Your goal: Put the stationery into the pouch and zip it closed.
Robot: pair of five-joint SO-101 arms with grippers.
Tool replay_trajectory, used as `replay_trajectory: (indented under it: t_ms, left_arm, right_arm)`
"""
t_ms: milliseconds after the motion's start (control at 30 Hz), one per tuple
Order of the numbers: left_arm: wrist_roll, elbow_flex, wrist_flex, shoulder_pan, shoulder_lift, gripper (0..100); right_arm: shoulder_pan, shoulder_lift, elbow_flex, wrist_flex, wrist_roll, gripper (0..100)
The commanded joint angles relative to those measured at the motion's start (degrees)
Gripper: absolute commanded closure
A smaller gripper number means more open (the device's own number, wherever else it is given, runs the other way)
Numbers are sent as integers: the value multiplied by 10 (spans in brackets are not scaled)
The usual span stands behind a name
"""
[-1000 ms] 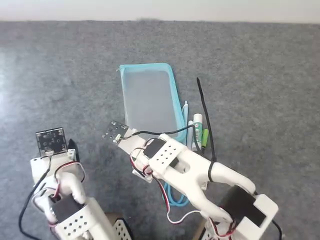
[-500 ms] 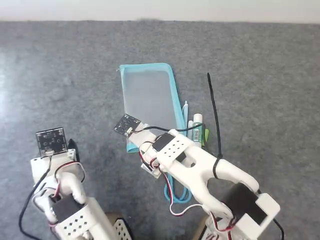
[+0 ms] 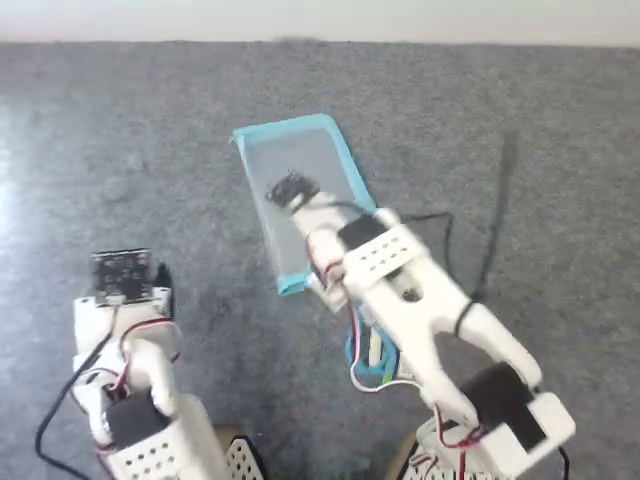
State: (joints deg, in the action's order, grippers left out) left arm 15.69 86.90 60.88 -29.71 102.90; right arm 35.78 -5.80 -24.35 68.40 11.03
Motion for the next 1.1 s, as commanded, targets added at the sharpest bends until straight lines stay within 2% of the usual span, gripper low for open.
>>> replay_trajectory:
  t_ms: [0, 133, 267, 367, 567, 800, 1067]
  left_arm:
    - [-3, -110, 64, 86, -18, 754]
    - [-4, -187, 69, 149, -124, 746]
    - [-55, -263, 58, 197, -270, 645]
    - [-70, -302, 59, 234, -328, 640]
    - [-90, -241, 40, 302, -269, 639]
    - [-109, -176, 2, 303, -182, 639]
    - [-112, -174, 0, 306, -171, 639]
  right_arm:
    - [-14, -68, 88, 48, 13, 992]
    - [-10, -109, 124, 82, 16, 992]
    - [-7, -160, 135, 87, 12, 992]
    - [-7, -187, 132, 73, 11, 992]
    - [-7, -205, 136, 65, 10, 992]
    - [44, -240, 132, 76, 11, 992]
    - [76, -268, 113, 87, 15, 992]
